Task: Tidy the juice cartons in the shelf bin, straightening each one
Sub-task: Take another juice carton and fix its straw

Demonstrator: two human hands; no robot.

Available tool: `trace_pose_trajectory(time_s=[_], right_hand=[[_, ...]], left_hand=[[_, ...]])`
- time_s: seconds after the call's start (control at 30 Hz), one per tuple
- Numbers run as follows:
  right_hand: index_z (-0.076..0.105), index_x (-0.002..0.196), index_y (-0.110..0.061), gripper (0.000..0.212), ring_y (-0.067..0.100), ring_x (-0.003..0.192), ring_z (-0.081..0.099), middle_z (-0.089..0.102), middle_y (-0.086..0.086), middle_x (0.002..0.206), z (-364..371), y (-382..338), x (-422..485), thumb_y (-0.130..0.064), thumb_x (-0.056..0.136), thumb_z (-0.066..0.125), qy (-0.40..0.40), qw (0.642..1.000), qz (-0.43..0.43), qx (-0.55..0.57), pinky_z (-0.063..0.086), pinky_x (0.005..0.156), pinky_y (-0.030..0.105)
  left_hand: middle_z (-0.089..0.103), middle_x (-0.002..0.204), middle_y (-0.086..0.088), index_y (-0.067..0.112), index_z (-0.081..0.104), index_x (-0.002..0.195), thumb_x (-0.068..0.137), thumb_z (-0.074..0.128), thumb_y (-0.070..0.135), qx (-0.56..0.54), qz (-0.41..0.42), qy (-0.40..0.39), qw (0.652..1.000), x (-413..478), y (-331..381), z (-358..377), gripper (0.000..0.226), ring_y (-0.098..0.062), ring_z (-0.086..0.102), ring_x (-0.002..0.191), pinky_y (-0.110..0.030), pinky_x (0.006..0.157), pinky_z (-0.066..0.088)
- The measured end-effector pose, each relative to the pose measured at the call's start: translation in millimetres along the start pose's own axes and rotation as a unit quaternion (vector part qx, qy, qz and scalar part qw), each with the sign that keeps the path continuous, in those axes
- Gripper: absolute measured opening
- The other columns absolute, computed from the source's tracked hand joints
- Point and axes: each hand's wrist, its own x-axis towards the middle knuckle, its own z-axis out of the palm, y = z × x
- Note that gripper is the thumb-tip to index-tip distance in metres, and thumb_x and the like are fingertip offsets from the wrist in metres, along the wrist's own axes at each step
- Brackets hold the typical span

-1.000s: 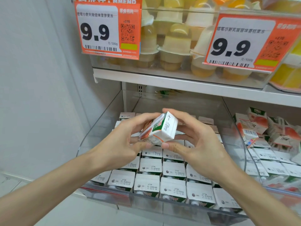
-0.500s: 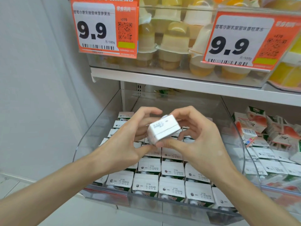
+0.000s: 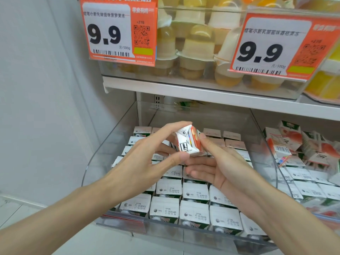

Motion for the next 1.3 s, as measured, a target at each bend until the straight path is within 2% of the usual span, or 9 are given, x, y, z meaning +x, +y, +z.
trace_pose_trajectory(time_s=[0.13, 0.37, 0.47, 0.6, 0.7, 0.8, 0.9, 1.03, 1.3], right_hand=[[0.068, 0.126, -0.010, 0.048, 0.031, 0.094, 0.081, 0.081, 0.017, 0.101, -1, -1, 0, -0.050, 0.099, 0.064, -0.002, 1.000, -0.003, -0.031, 0.063, 0.076, 0.036], [0.059, 0.131, -0.020, 0.049, 0.025, 0.099, 0.080, 0.082, 0.008, 0.109, -4, -2, -1, -0.026, 0.087, 0.077, 0.014, 0.992, -0.123, 0.001, 0.053, 0.107, 0.041], [0.062, 0.131, -0.023, 0.051, 0.025, 0.107, 0.078, 0.079, 0.010, 0.119, -4, -3, -1, -0.019, 0.084, 0.079, -0.022, 0.988, -0.151, 0.004, 0.054, 0.107, 0.041], [0.071, 0.129, -0.031, 0.044, 0.021, 0.114, 0.076, 0.074, 0.005, 0.130, -3, -2, -5, -0.028, 0.086, 0.081, -0.080, 0.986, -0.146, -0.029, 0.058, 0.103, 0.036], [0.074, 0.124, -0.047, 0.040, 0.005, 0.127, 0.066, 0.072, -0.015, 0.133, -1, 3, -3, -0.045, 0.084, 0.080, -0.029, 0.974, -0.180, -0.134, 0.055, 0.105, 0.031], [0.065, 0.133, -0.055, 0.059, -0.017, 0.122, 0.058, 0.066, -0.028, 0.134, 1, 1, -2, -0.032, 0.083, 0.087, -0.008, 0.962, -0.215, -0.170, 0.055, 0.091, 0.014], [0.058, 0.142, -0.049, 0.085, 0.000, 0.105, 0.074, 0.066, -0.021, 0.130, 1, 2, 0, -0.006, 0.076, 0.092, -0.010, 0.960, -0.226, -0.168, 0.061, 0.083, 0.019], [0.070, 0.129, -0.039, 0.073, 0.012, 0.107, 0.076, 0.075, -0.013, 0.113, 2, 7, 2, 0.009, 0.077, 0.087, -0.030, 0.953, -0.250, -0.167, 0.062, 0.094, 0.030], [0.074, 0.126, -0.038, 0.057, 0.002, 0.107, 0.073, 0.078, -0.019, 0.111, 3, 5, 14, -0.010, 0.080, 0.090, 0.019, 0.904, -0.326, -0.275, 0.059, 0.098, 0.029]], left_hand=[[0.062, 0.133, 0.020, 0.049, 0.043, 0.150, 0.102, 0.063, 0.040, -0.011, -0.008, -0.011, 1.000, 0, 1, 0, 0.054, -0.007, 0.071, 0.114, -0.033, 0.102, 0.056], [0.065, 0.131, 0.020, 0.043, 0.051, 0.143, 0.093, 0.079, 0.013, -0.093, -0.066, 0.003, 0.993, 0, -8, 0, 0.065, -0.013, 0.077, 0.104, -0.032, 0.098, 0.059], [0.069, 0.127, 0.018, 0.039, 0.062, 0.137, 0.085, 0.084, 0.026, -0.133, -0.098, 0.024, 0.986, 3, -10, -1, 0.058, -0.011, 0.077, 0.105, -0.035, 0.094, 0.063], [0.071, 0.118, 0.015, 0.035, 0.072, 0.129, 0.086, 0.087, 0.012, -0.020, -0.032, 0.055, 0.998, 3, -16, -4, 0.051, -0.010, 0.073, 0.109, -0.030, 0.087, 0.063], [0.062, 0.120, 0.015, 0.042, 0.070, 0.128, 0.080, 0.092, 0.013, 0.063, 0.015, 0.044, 0.997, 3, -22, -5, 0.060, -0.017, 0.065, 0.116, -0.027, 0.085, 0.060], [0.054, 0.130, 0.022, 0.047, 0.057, 0.137, 0.070, 0.097, 0.032, 0.056, -0.003, 0.004, 0.998, 2, -23, -5, 0.080, -0.011, 0.059, 0.124, -0.029, 0.091, 0.058], [0.059, 0.133, 0.027, 0.049, 0.049, 0.147, 0.076, 0.091, 0.042, 0.053, -0.031, 0.004, 0.998, 4, -24, -5, 0.083, -0.003, 0.060, 0.124, -0.029, 0.095, 0.057], [0.067, 0.129, 0.024, 0.049, 0.058, 0.140, 0.082, 0.088, 0.039, 0.088, -0.020, 0.010, 0.996, 6, -27, -4, 0.066, -0.003, 0.064, 0.119, -0.030, 0.091, 0.058], [0.064, 0.111, 0.017, 0.040, 0.062, 0.125, 0.073, 0.095, 0.034, 0.064, -0.070, 0.056, 0.994, 6, -34, -11, 0.062, -0.005, 0.063, 0.112, -0.029, 0.090, 0.057]])
